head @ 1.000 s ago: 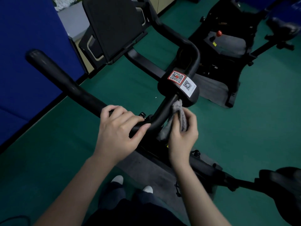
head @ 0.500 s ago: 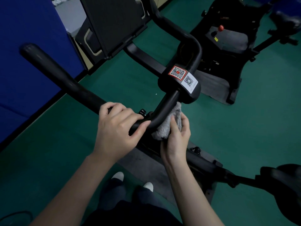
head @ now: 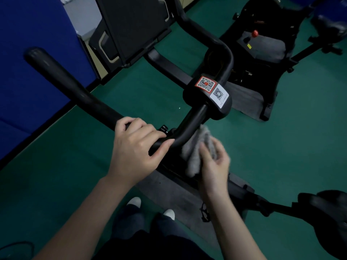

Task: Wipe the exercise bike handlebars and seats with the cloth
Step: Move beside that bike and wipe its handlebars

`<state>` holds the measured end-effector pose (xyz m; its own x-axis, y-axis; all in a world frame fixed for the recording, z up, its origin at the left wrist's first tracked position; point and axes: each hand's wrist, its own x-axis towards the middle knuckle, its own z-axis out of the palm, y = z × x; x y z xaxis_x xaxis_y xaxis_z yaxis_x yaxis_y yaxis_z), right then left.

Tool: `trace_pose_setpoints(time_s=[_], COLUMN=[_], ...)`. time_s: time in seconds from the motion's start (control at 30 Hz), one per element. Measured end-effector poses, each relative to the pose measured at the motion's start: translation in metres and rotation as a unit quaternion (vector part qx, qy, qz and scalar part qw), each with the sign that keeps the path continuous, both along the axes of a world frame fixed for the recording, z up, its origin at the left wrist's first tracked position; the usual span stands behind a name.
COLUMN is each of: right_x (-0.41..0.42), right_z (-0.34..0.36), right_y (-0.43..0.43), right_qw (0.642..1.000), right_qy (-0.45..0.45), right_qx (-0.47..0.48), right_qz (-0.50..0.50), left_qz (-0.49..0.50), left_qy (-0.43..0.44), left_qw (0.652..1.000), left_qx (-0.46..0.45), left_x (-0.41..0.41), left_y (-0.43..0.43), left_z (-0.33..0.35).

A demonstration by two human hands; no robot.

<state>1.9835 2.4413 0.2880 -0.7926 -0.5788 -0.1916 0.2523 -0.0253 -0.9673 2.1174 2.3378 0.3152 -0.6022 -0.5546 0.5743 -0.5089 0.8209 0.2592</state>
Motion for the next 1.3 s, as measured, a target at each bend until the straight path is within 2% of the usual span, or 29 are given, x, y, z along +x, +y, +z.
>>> trace_pose_setpoints(time_s=[0.1, 0.17, 0.2, 0.27, 0.33, 0.4, 0.43, 0.47, 0.53, 0.63, 0.77, 0.87, 1.03, 1.07, 1.13, 1.3], right_x=[-0.028, -0.04, -0.045, -0.054, -0.06, -0.061, -0.06, -0.059, -0.055, -0.047, -0.041, -0.047, -0.063, -0.064, -0.063, -0.051], right_z=[0.028, 0.05, 0.06, 0.076, 0.086, 0.087, 0.087, 0.089, 0.095, 0.104, 0.105, 0.104, 0.087, 0.082, 0.071, 0.042], right_y=[-0.001, -0.015, -0.025, -0.049, -0.071, -0.085, -0.089, -0.092, -0.095, -0.097, -0.094, -0.094, -0.089, -0.084, -0.07, -0.037], right_qw=[0.976, 0.936, 0.905, 0.814, 0.702, 0.584, 0.538, 0.515, 0.521, 0.562, 0.559, 0.552, 0.57, 0.586, 0.643, 0.768], right_qy=[0.213, 0.35, 0.419, 0.548, 0.631, 0.693, 0.712, 0.714, 0.681, 0.593, 0.544, 0.566, 0.654, 0.666, 0.668, 0.613], right_qx=[0.031, 0.039, 0.051, 0.089, 0.14, 0.202, 0.229, 0.247, 0.256, 0.243, 0.239, 0.248, 0.246, 0.231, 0.197, 0.133], right_qz=[-0.034, 0.008, 0.052, 0.172, 0.3, 0.371, 0.389, 0.404, 0.445, 0.523, 0.578, 0.56, 0.433, 0.4, 0.319, 0.128], left_qz=[0.001, 0.002, 0.001, -0.002, -0.002, -0.001, 0.0, 0.0, -0.001, -0.002, 0.0, 0.0, 0.004, 0.005, 0.006, 0.011], left_qy=[0.008, 0.014, 0.016, 0.016, 0.014, 0.015, 0.019, 0.022, 0.03, 0.037, 0.041, 0.036, 0.024, 0.022, 0.016, -0.001], left_qw=[1.0, 1.0, 1.0, 1.0, 0.999, 0.999, 0.999, 0.999, 0.999, 0.998, 0.998, 0.998, 0.998, 0.998, 0.999, 0.998], left_qx=[0.012, 0.017, 0.019, 0.025, 0.029, 0.032, 0.034, 0.035, 0.039, 0.047, 0.053, 0.051, 0.052, 0.051, 0.052, 0.056], left_x=[0.0, 0.0, 0.0, 0.001, 0.002, 0.002, 0.003, 0.003, 0.003, 0.003, 0.002, 0.002, 0.002, 0.002, 0.001, 0.001], left_y=[0.001, 0.001, 0.001, 0.001, 0.0, 0.0, 0.0, 0.0, 0.0, 0.0, 0.0, 0.001, 0.002, 0.002, 0.002, 0.004], left_z=[0.001, 0.002, 0.002, 0.003, 0.003, 0.002, 0.002, 0.001, 0.001, 0.001, 0.001, 0.001, 0.001, 0.001, 0.002, 0.005])
